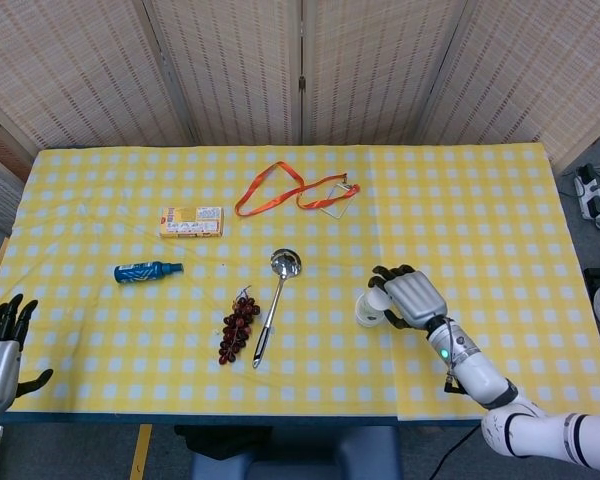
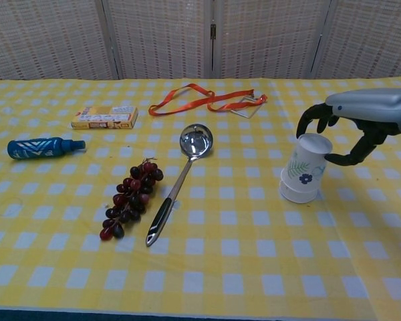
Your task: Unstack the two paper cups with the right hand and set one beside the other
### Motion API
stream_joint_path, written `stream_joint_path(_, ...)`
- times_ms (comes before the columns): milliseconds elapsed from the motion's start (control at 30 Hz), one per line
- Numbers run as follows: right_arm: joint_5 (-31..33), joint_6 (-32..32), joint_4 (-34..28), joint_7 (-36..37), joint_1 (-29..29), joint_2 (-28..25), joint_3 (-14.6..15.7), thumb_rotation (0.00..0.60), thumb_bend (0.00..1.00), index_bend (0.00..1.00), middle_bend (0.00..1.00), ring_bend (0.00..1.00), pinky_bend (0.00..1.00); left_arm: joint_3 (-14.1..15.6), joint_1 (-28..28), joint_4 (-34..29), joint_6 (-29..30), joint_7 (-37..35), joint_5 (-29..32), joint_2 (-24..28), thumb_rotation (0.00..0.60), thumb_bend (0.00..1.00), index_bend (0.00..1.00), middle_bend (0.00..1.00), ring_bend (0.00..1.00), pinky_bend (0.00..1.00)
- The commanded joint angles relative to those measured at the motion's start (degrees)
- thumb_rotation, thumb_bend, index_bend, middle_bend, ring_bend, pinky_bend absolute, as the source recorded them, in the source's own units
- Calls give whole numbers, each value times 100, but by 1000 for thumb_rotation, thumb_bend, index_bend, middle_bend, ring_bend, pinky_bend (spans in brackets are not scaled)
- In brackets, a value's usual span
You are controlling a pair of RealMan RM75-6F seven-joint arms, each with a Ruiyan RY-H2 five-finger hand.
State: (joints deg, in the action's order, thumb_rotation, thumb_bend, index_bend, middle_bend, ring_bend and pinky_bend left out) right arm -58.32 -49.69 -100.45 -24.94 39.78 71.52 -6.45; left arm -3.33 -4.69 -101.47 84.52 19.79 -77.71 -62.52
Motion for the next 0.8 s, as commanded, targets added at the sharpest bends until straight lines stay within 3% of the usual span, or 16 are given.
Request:
stream_joint_path(33,-70,-63,-121,125,-7,-125,-47,600,487,362,182,238,202,-3,-6,-9,-10,4,8,7,600,190,16,0,6,0)
stream_joint_path(500,-954,-771,-835,1335,-583,-1234,-183,600,487,366,192,251,202,-1,-20,-62,-44,15,56,47,600,190,13,0,8,0)
stream_joint_path(633,-1065,-840,-682,1600,-796,-1387,-49,600,487,367,197,253,202,2,-41,-84,-77,19,59,37,600,190,13,0,8,0)
stream_joint_path(800,-1053,-559,-193,1838,-873,-1181,165,600,487,368,201,254,202,12,-84,-117,-140,54,49,14,600,190,12,0,8,0)
